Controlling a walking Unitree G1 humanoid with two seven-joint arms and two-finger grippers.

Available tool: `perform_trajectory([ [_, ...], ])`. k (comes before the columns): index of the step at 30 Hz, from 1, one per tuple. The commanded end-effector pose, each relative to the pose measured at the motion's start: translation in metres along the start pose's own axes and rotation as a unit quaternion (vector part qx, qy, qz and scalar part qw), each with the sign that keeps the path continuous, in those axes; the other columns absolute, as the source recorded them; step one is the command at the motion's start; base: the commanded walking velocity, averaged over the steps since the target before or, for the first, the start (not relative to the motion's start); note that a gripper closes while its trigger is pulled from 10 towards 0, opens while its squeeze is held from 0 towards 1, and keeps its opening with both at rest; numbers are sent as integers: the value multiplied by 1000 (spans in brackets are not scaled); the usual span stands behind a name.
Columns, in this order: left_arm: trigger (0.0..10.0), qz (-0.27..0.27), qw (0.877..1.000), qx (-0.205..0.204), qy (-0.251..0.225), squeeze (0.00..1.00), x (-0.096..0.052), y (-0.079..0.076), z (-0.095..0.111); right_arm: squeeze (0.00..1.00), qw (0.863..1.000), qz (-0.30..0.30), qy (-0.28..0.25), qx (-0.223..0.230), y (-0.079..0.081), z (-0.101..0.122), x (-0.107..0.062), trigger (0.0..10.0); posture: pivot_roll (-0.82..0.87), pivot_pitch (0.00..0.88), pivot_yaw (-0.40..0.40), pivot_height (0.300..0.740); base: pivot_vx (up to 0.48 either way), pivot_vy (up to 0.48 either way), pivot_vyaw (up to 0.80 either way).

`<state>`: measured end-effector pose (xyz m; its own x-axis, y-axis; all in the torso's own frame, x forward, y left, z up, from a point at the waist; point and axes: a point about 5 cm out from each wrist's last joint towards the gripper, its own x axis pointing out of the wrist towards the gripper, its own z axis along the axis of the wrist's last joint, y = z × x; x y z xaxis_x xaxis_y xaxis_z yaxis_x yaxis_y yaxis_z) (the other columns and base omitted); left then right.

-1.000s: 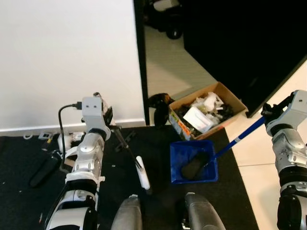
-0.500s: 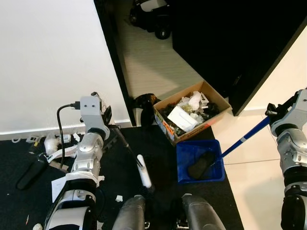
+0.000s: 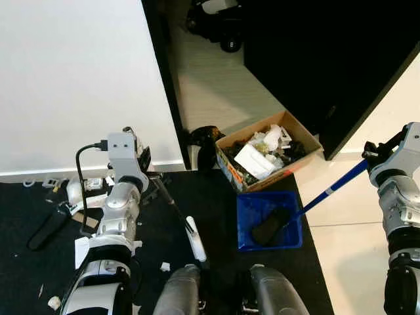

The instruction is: Sweep floor

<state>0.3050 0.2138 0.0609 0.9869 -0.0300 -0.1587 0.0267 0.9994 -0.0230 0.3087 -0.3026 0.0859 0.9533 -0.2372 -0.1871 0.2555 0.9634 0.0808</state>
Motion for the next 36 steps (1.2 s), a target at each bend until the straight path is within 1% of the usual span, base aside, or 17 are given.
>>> perform_trajectory([
  [1,10000,5,1000,-1,1,0,-2,6,0,0,1000,8,-24,10,4,12,3,10000,-20,60,-15,740,0,480,0],
  [2,10000,5,1000,-1,1,0,-2,6,0,0,1000,8,-24,10,4,12,3,10000,-20,60,-15,740,0,480,0],
  [3,10000,1,1000,8,3,0,-2,6,0,0,1000,8,-23,9,4,12,3,10000,-21,61,-13,740,0,0,0],
  [12,10000,-14,1000,26,4,0,1,4,5,0,1000,2,-19,12,1,8,1,10000,-16,62,-6,740,0,0,0],
  [15,10000,-29,998,51,3,0,4,0,9,0,1000,-3,-16,15,-1,5,-1,10000,-15,62,-1,740,0,0,0],
  [16,10000,-31,998,53,2,0,4,-1,10,0,1000,-4,-16,15,-1,5,-1,10000,-15,61,0,740,0,0,0],
  [19,10000,-32,998,56,4,0,5,-3,10,0,1000,-5,-16,16,-1,4,-1,10000,-16,62,3,740,0,-274,0],
  [24,10000,-36,997,64,1,0,6,-5,10,0,1000,-8,-19,16,-3,5,-2,10000,-15,60,9,740,0,-463,0],
  [25,10000,-40,996,81,-1,0,7,-6,11,0,1000,-9,-21,15,-5,6,-2,10000,-15,58,10,740,0,0,0],
  [26,10000,-40,996,81,-1,0,7,-6,11,0,1000,-9,-21,15,-5,6,-2,10000,-15,58,10,740,0,0,0],
  [27,10000,-49,993,110,-12,0,7,-7,14,0,999,-12,-26,17,-9,9,-2,10000,-15,56,10,740,0,0,0],
  [29,10000,-65,986,148,-28,0,6,-10,18,0,999,-16,-32,18,-14,14,-2,10000,-15,51,11,740,0,0,0],
  [30,10000,-65,986,148,-28,0,6,-10,18,0,999,-16,-32,18,-14,14,-2,10000,-15,51,11,740,0,0,0],
  [31,10000,-75,983,163,-35,0,5,-12,19,0,999,-17,-36,17,-17,17,-2,10000,-15,49,11,740,0,0,0],
  [32,10000,-75,983,163,-35,0,5,-12,19,0,999,-17,-36,17,-17,17,-2,10000,-15,49,11,740,0,0,0],
  [33,10000,-86,980,174,-41,0,5,-14,20,0,999,-19,-43,14,-21,22,-2,10000,-16,43,11,740,0,0,0],
  [36,10000,-97,979,173,-45,0,4,-15,20,0,998,-23,-57,4,-27,30,-3,10000,-18,38,11,740,0,0,0],
])
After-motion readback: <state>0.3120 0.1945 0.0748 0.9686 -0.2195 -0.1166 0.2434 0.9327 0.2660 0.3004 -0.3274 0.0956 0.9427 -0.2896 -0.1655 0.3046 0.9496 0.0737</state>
